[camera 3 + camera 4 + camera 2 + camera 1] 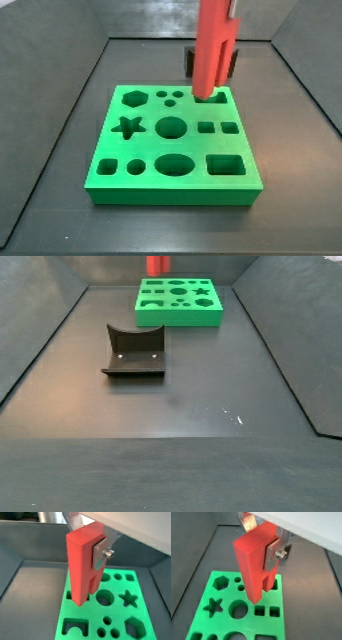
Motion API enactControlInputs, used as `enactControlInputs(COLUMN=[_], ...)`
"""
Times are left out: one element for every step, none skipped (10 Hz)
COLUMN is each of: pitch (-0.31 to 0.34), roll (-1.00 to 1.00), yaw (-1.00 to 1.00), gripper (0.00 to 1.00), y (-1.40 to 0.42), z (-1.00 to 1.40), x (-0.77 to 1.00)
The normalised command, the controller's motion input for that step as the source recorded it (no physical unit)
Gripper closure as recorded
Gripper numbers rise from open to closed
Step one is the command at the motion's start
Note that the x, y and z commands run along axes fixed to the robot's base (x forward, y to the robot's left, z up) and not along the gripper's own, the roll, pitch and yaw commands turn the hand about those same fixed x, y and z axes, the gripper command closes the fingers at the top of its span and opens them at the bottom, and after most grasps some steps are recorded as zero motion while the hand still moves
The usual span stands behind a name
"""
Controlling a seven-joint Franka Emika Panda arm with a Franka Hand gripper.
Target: Insert the double-square object.
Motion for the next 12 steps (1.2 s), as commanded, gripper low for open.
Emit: enactControlInputs(pitch=[0.001, 0.003, 0.000, 0.006, 0.014, 0.006, 0.000, 0.000, 0.000, 0.026, 0.071, 0.086], roll=[0.01, 0.01, 0.02, 0.03, 0.03, 0.02, 0.00, 0.00, 0.01, 0.04, 0.08, 0.10], yaw=[-1.00, -1.00, -1.00, -1.00, -1.00, -1.00, -0.90, -0.82, -0.77, -0.75, -0.69, -0.64], gripper=[1.00, 1.00, 1.00, 1.00, 1.00, 1.00, 1.00, 1.00, 1.00, 1.00, 1.00, 1.00], y=[0.00, 0.00, 0.00, 0.00, 0.00, 0.00, 0.00, -0.01, -0.02, -0.03, -0.04, -0.08], z=[-0.15, -0.15, -0.19, -0.21, -0.21, -0.18, -0.13, -0.13, -0.14, -0.17, -0.22, -0.23], x=[0.00, 0.00, 0.00, 0.00, 0.00, 0.00, 0.16, 0.28, 0.32, 0.27, 0.25, 0.28])
